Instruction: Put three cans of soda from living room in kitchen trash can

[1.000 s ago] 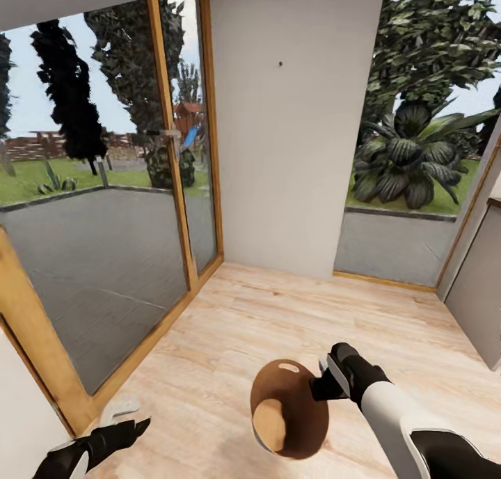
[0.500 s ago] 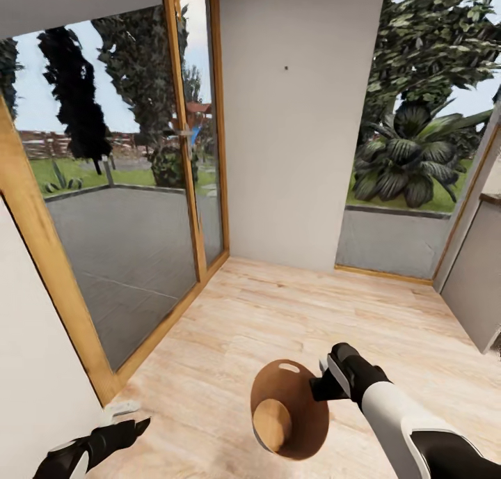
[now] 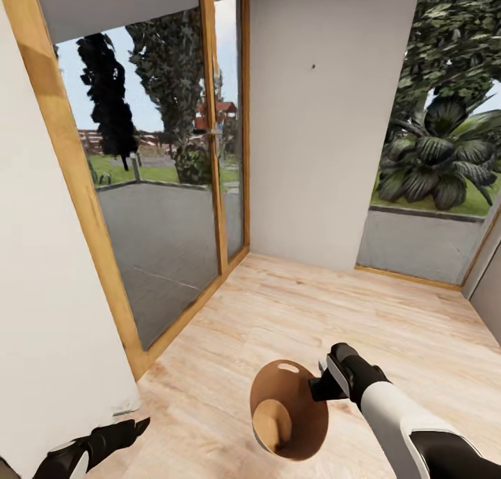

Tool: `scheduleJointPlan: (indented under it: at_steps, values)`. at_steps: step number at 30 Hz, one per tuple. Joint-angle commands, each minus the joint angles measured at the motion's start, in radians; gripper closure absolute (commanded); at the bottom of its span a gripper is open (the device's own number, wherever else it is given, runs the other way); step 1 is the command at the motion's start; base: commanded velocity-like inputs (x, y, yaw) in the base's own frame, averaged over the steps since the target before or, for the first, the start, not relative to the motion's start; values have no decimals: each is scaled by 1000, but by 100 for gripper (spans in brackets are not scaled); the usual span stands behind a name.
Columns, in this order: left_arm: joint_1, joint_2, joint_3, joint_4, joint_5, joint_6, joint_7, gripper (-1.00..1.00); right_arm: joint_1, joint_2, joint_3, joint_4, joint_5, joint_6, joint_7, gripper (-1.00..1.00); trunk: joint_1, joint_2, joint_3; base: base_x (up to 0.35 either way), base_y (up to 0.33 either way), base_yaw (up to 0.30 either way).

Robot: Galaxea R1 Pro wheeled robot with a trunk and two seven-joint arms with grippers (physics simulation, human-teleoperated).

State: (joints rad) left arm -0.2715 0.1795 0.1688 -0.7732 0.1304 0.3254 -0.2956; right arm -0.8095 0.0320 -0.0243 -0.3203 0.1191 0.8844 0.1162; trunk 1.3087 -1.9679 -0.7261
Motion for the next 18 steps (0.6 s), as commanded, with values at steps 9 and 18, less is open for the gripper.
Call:
scheduleJointPlan:
  at_steps: [9,18]
  values:
    - [0,0,0,0,0,1,0,-100,0,0,-3,0,-19,1,1,100,0,0,-5,-288,131,221]
    - [0,0,-1,0,0,0,0,-100,0,3,-2,1,-19,1,0,100,0,0,-9,-292,134,221]
